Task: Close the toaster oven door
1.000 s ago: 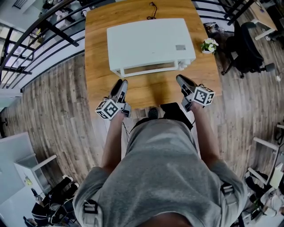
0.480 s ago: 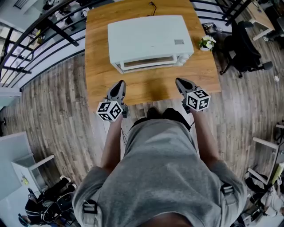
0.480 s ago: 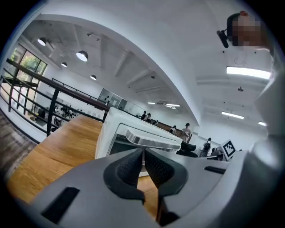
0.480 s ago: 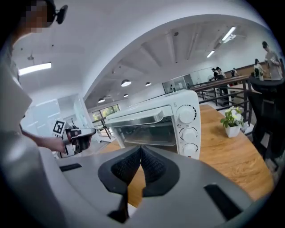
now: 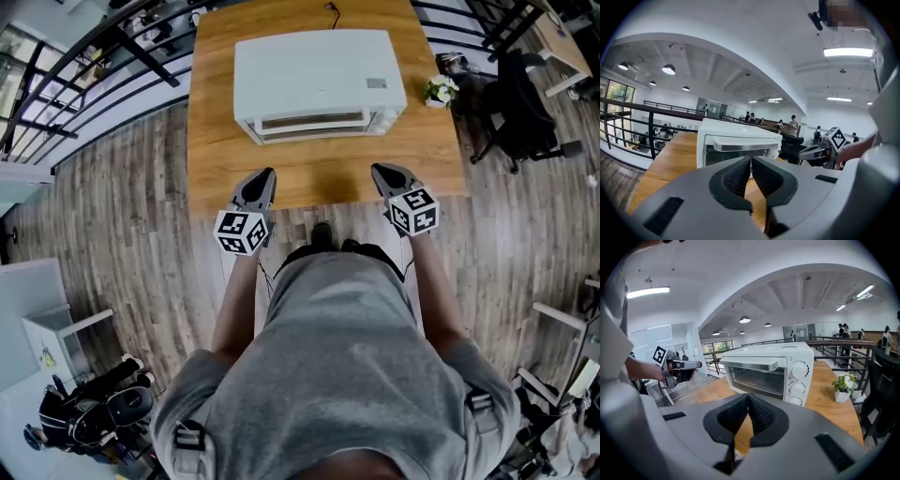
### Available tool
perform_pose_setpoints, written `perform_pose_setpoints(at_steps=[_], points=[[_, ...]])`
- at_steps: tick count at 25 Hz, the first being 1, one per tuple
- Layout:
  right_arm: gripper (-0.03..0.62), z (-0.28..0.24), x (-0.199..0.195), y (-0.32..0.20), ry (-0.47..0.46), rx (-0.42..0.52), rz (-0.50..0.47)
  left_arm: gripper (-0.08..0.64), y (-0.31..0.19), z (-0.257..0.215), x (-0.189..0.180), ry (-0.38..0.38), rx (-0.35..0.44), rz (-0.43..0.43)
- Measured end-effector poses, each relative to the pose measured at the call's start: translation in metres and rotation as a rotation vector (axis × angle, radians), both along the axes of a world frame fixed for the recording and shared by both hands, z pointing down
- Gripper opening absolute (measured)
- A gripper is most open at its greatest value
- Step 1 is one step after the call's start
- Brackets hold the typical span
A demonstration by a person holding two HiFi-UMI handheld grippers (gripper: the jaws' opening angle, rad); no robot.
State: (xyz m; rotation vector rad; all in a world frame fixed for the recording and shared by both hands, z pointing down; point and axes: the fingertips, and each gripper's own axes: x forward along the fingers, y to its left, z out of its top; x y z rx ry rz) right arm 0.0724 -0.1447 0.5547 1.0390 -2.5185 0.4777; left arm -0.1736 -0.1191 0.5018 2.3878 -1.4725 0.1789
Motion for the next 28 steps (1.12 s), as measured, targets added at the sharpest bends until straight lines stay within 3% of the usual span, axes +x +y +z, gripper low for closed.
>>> perform_pose_setpoints(at_steps=[7, 22, 28], points=[[0.005, -0.015, 0.013, 0.016, 0.02, 0.05, -0.075, 0.029, 0.023, -0.009, 0.035, -0.215, 0.021, 0.042], [0.005, 0.0, 0.042, 0.05, 0.017, 0.049, -0.196, 0.029, 0.073, -0.004, 0.076, -0.239, 0.0, -0.05], [0.005, 0.005, 0.06, 0.059, 0.023, 0.046, -0.206, 0.028, 0.083, 0.002, 0.107, -0.234, -0.009, -0.026]])
